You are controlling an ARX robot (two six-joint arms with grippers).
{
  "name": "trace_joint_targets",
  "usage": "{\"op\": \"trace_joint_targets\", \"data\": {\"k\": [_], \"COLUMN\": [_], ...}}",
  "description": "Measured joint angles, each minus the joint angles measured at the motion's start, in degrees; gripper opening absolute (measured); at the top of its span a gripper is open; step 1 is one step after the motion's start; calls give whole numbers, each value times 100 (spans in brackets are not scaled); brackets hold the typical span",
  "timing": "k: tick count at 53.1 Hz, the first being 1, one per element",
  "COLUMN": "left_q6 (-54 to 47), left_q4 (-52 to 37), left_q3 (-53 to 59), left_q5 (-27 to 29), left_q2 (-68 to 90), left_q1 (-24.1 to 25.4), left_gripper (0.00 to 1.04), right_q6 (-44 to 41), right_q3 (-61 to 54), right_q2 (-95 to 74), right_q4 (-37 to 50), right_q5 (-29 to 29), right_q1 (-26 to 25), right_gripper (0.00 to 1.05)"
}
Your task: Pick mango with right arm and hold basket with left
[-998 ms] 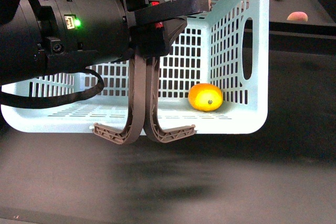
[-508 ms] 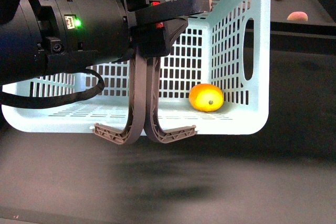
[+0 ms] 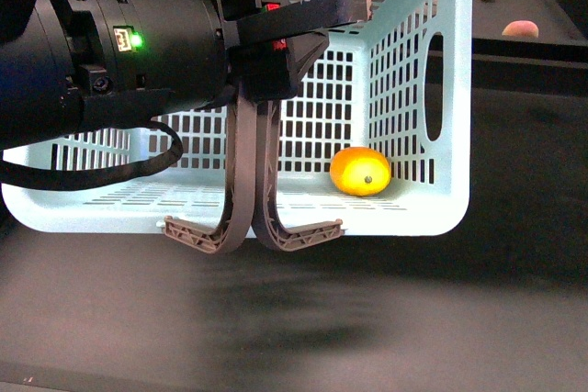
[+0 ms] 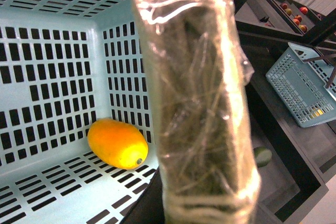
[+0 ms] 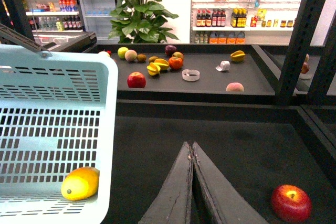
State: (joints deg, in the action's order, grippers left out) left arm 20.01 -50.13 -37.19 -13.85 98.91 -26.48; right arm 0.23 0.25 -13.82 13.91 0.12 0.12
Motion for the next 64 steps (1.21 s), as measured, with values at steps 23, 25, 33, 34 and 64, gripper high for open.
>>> {"op": "trace_joint_targets", "data": {"k": [23,25,33,34,64], "left_q6": [-9,-11,-26,-24,-11], "left_q4": [2,0,0,0,0], "left_q3": [0,0,0,0,0], "left_q5": [-2,7,2,2,0], "left_q2": [0,0,0,0,0], "left_q1": [0,0,-7,-4,-4], "left_gripper": [7,7,7,7,7], "right_q6": [-2,-2,-2,-2,-9], "right_q3": [4,4,4,4,4], "right_q2": [1268,1344,1351,1351,1351], "right_q4": [-1351,-1357,-1381,-1381,-1381], "right_q5": [-9,-7,-9,-9,-7], "right_q1": [0,0,0,0,0], "right_gripper": [2,2,2,2,53]}}
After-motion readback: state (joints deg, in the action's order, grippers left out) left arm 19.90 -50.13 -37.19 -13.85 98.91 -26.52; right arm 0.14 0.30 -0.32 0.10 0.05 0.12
